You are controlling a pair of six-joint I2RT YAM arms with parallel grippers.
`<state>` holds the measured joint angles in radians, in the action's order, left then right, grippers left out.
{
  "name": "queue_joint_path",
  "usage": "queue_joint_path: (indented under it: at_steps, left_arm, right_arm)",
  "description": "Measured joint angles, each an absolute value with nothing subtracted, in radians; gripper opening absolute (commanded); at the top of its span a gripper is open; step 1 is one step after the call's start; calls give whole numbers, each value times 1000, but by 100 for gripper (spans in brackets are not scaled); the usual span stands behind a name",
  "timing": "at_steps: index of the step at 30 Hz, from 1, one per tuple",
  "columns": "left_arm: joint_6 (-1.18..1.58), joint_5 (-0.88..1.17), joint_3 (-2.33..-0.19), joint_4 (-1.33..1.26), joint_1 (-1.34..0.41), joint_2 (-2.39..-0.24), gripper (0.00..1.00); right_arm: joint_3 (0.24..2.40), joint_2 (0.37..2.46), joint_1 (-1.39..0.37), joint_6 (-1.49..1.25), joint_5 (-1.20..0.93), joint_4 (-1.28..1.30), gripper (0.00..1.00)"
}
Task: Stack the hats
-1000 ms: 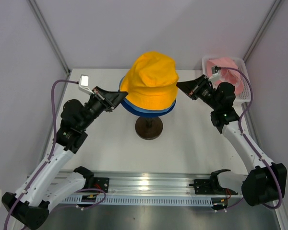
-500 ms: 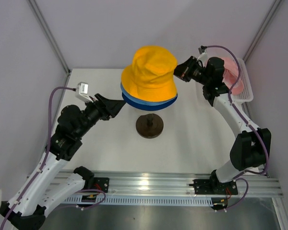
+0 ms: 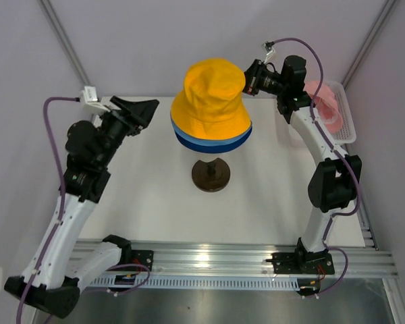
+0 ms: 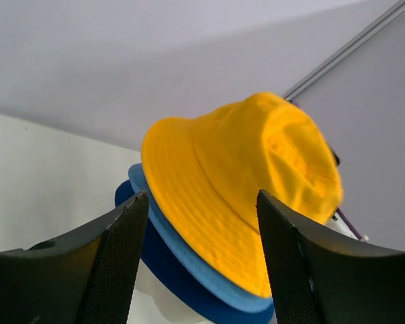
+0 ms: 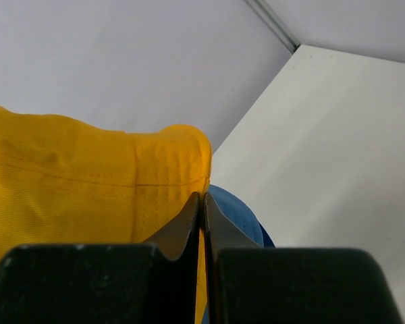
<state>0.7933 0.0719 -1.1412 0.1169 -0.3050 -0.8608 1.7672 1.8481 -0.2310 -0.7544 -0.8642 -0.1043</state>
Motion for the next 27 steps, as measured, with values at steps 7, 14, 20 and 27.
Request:
queue_joint_path:
  at_steps: [7,14,20,27]
  left_arm:
    - [911,199,-1127,44,-282,-1091,66]
    - [979,292,-1127,-33,-281,-1127,65]
    - [1013,329,-1127,-67,-278,-1145,64]
    - [1052,352,-1127,-88,-278,-1174,62]
  right_arm:
    - [1833,1927,-235,-758,-936,-103,3]
    - [1843,1937,-239,-758,-948,-103,2]
    - [1844,1938,-243,-758,-950,-102,3]
    - [1844,1938,-245,-755,-948,-98,3]
